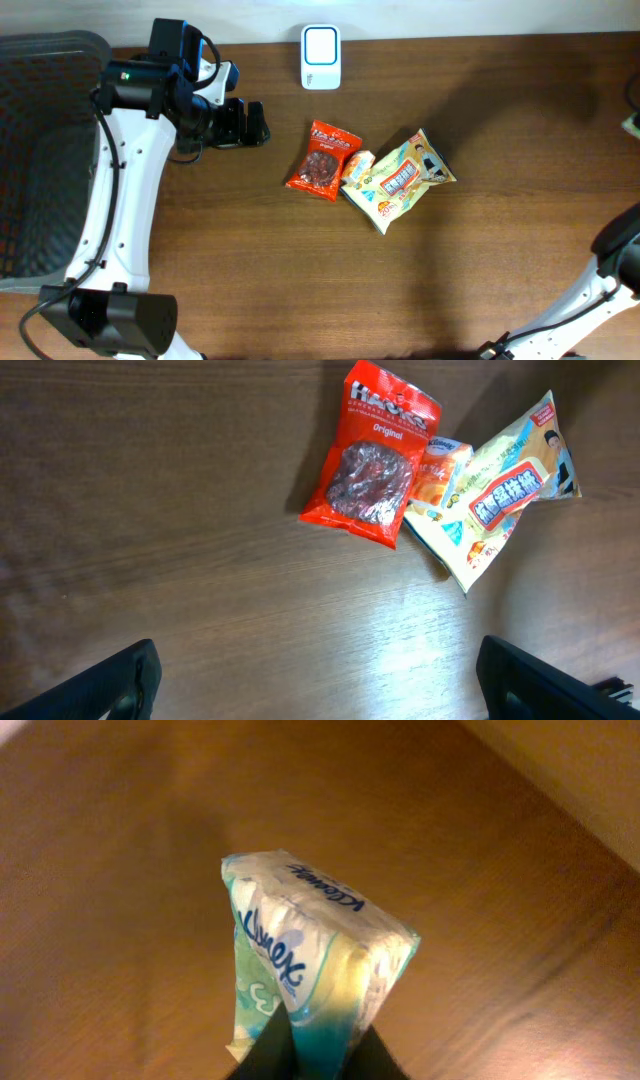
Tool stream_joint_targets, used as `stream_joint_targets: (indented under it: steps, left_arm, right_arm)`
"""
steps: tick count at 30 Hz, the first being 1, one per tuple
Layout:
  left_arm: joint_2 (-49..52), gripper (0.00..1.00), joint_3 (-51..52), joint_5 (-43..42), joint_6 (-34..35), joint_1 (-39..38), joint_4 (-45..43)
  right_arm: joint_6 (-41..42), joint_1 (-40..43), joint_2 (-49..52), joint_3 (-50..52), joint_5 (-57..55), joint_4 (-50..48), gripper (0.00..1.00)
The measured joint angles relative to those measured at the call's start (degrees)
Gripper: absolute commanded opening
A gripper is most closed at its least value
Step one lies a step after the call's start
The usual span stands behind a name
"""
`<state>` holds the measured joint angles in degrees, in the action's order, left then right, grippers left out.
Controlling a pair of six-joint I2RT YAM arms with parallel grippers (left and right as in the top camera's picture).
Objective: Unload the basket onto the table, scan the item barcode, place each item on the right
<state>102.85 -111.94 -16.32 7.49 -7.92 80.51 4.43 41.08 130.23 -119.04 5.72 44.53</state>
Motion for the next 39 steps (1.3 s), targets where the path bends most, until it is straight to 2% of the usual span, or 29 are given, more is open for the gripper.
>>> stream_joint_targets:
  steps: [1, 3, 4, 5, 9, 14, 17, 20, 22, 25, 28, 30, 36, 39]
  left_arm:
    - [0.0, 0.99, 0.0, 0.0, 0.0, 0.0, 0.0]
    - [0.0, 0.99, 0.0, 0.0, 0.0, 0.0, 0.0]
    - [0.0, 0.99, 0.0, 0.0, 0.0, 0.0, 0.0]
    - [0.0, 0.99, 0.0, 0.0, 0.0, 0.0, 0.0]
    - [0.0, 0.99, 0.0, 0.0, 0.0, 0.0, 0.0]
    - [0.0, 0.99, 0.0, 0.0, 0.0, 0.0, 0.0]
    - [0.0, 0.99, 0.0, 0.0, 0.0, 0.0, 0.0]
    - [0.0, 0.99, 0.0, 0.0, 0.0, 0.0, 0.0]
    - [0.0, 0.99, 0.0, 0.0, 0.0, 0.0, 0.0]
    - [0.0, 0.99, 0.0, 0.0, 0.0, 0.0, 0.0]
    - [0.0, 0.99, 0.0, 0.0, 0.0, 0.0, 0.0]
    - [0.0, 0.99, 0.0, 0.0, 0.0, 0.0, 0.0]
    - [0.0, 0.99, 0.0, 0.0, 0.0, 0.0, 0.1]
    - [0.0, 0.99, 0.0, 0.0, 0.0, 0.0, 0.1]
  right_arm:
    - [0.0, 2.3, 1.1, 0.0, 0.2, -0.2, 0.64]
    - [0.1, 4.3, 1.7, 0.0, 0.4, 0.0, 0.76]
    - [-0.1, 5.1, 2.0, 0.0, 0.4, 0.6, 0.93]
    - [0.0, 6.2, 2.3, 0.0, 0.4, 1.5, 0.99]
    - [0.3, 7.0, 2.3, -0.4, 2.9, 5.7, 0.99]
    - [3.2, 4.0, -0.9, -9.8, 26.3, 8.0, 0.99]
    - [7.9, -4.0, -6.8, -14.7, 36.4, 16.6, 1.00]
    - [5.7, -13.6, -8.8, -15.6, 41.7, 30.4, 0.83]
    - [4.1, -21.5, -8.7, -12.5, 40.2, 33.8, 0.79]
    - [3.3, -33.3, -8.1, -6.6, 34.8, 34.7, 0.78]
    - [7.0, -43.4, -8.0, 0.9, 27.3, 33.9, 0.78]
    - [11.9, -48.7, -7.9, 7.0, 21.5, 29.0, 0.78]
    - [23.6, -56.8, -7.6, 19.5, 15.6, 13.7, 0.78]
    - [25.9, -58.6, -7.5, 23.3, 12.5, 7.0, 0.74]
